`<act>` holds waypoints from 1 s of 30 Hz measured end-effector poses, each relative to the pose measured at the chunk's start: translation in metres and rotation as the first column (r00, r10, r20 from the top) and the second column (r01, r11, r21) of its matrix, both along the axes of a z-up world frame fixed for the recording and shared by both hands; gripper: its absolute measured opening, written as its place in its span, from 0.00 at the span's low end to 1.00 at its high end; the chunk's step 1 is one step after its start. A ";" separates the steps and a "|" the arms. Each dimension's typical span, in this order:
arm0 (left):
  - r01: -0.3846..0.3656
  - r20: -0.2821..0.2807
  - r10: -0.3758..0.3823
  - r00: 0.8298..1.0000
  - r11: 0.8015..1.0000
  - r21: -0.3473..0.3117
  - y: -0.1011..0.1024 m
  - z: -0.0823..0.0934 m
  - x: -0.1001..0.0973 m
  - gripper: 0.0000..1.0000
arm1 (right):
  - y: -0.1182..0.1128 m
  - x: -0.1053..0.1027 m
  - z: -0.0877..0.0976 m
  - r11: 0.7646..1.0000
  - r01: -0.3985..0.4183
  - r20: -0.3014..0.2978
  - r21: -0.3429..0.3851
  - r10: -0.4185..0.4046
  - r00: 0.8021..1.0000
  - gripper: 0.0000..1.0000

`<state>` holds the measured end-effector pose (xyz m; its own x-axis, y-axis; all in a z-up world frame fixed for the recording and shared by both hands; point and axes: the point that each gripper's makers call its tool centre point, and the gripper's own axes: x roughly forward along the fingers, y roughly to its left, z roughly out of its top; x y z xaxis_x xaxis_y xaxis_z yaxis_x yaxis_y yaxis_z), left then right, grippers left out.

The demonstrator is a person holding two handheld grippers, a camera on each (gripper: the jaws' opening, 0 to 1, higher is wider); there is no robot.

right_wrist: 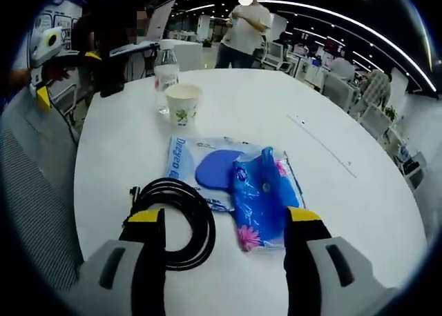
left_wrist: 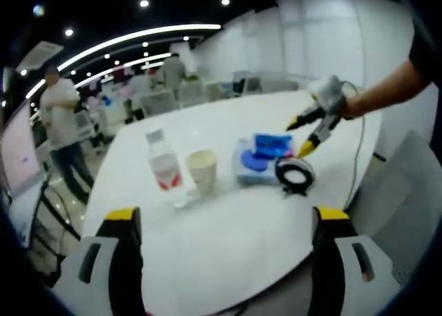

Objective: Arrange the tabletop items into an orderly group along one side of the table until the central work area is clear of visible clutter.

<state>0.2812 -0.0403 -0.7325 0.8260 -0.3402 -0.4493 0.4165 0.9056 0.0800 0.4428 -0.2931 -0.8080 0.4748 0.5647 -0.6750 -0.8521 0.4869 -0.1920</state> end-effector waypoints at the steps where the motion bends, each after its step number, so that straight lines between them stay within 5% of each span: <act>1: -0.001 -0.004 0.001 1.000 1.000 0.002 0.000 0.000 0.000 0.98 | -0.001 0.004 0.000 1.000 -0.002 0.002 -0.003 0.002 1.000 0.68; 13: -0.017 0.007 0.017 1.000 1.000 0.001 0.003 0.002 0.000 0.96 | -0.001 0.057 0.003 0.997 -0.065 0.058 -0.053 0.068 0.996 0.60; 30: -0.024 -0.005 0.024 1.000 1.000 0.010 0.004 0.001 -0.001 0.95 | 0.005 0.082 -0.019 0.974 -0.179 -0.001 -0.136 0.181 0.984 0.36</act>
